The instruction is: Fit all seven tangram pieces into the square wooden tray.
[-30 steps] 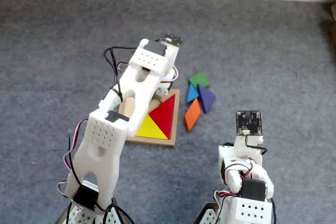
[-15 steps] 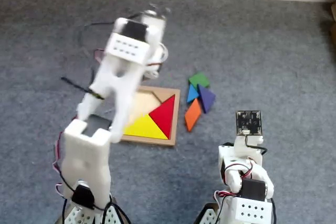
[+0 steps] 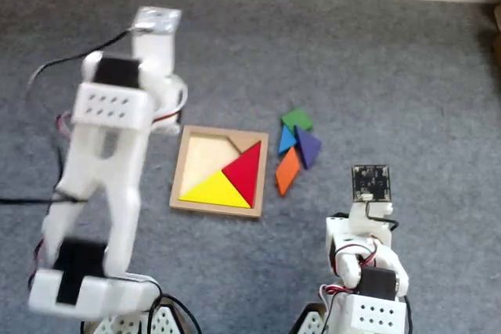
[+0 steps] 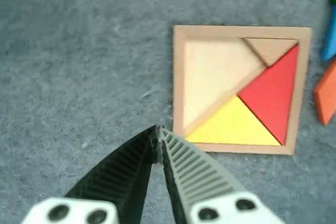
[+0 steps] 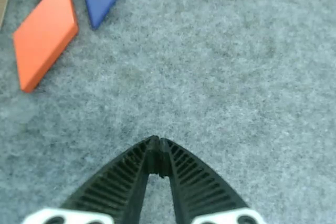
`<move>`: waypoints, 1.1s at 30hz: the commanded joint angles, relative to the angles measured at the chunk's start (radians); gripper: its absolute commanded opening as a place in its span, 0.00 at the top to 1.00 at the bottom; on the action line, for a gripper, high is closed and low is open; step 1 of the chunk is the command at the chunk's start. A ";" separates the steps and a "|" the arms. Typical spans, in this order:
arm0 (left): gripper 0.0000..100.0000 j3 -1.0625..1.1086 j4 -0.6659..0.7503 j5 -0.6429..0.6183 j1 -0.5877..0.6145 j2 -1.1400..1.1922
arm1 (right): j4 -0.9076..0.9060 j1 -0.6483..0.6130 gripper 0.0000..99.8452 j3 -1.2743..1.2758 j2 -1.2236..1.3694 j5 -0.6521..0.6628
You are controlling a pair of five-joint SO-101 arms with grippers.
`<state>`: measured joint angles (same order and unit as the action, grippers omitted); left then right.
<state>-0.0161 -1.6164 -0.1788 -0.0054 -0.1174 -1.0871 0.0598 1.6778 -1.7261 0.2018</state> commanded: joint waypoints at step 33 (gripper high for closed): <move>0.99 1.428 0.891 0.038 0.323 -0.814 | 0.007 0.015 0.98 0.076 -0.012 0.012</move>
<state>1.3894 -0.7772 -0.1511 0.2969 -0.8800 -1.0871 0.0598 1.6778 -1.7261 0.2018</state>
